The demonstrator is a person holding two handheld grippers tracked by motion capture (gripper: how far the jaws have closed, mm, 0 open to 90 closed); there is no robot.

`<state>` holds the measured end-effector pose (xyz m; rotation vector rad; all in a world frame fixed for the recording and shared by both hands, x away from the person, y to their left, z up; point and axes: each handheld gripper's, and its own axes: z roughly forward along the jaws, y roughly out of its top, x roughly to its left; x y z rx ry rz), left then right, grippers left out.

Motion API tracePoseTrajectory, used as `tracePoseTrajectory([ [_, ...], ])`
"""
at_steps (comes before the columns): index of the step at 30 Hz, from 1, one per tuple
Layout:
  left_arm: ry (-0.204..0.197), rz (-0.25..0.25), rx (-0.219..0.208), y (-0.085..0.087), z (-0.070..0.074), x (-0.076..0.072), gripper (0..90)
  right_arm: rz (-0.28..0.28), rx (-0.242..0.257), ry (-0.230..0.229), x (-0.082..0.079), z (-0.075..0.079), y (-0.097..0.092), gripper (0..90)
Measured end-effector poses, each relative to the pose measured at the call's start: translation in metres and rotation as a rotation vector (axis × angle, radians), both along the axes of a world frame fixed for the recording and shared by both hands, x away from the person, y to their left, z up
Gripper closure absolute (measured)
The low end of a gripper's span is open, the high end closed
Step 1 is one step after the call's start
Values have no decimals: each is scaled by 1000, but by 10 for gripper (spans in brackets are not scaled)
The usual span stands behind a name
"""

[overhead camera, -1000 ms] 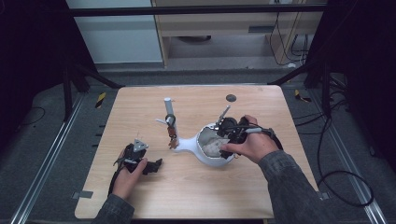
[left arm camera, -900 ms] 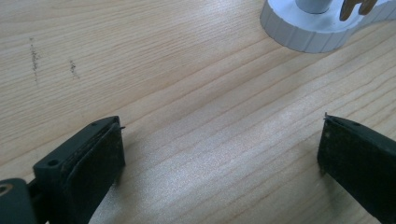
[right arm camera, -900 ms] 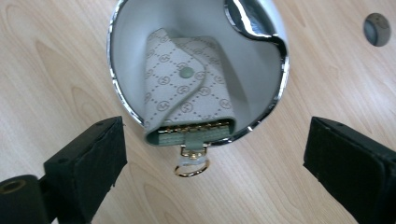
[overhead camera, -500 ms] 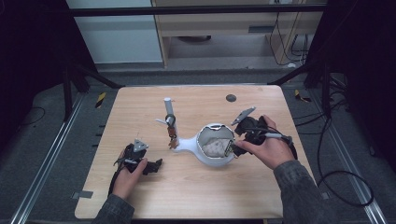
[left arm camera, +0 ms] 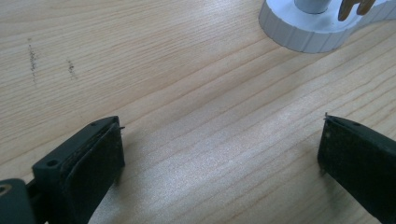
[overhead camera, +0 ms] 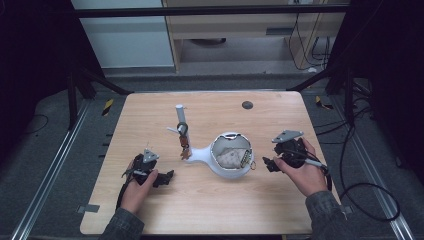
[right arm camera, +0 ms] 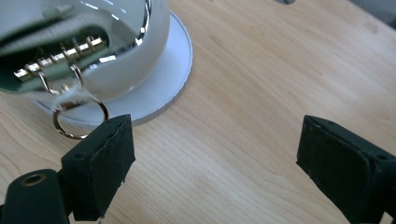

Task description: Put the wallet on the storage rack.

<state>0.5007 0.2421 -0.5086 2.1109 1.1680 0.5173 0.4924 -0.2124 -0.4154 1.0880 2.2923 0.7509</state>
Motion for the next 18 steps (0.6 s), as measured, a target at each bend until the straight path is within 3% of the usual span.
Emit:
tracePoseTrajectory([
  [5, 0, 0, 1, 0, 0, 0, 0, -16, 48, 18, -2, -25, -7, 92],
  [11, -1, 4, 0, 0, 0, -1, 0, -102, 139, 96, 3, -52, -19, 54],
  [18, -3, 7, -3, 0, 0, -1, 0, -179, 161, 75, 8, -68, -36, 57],
])
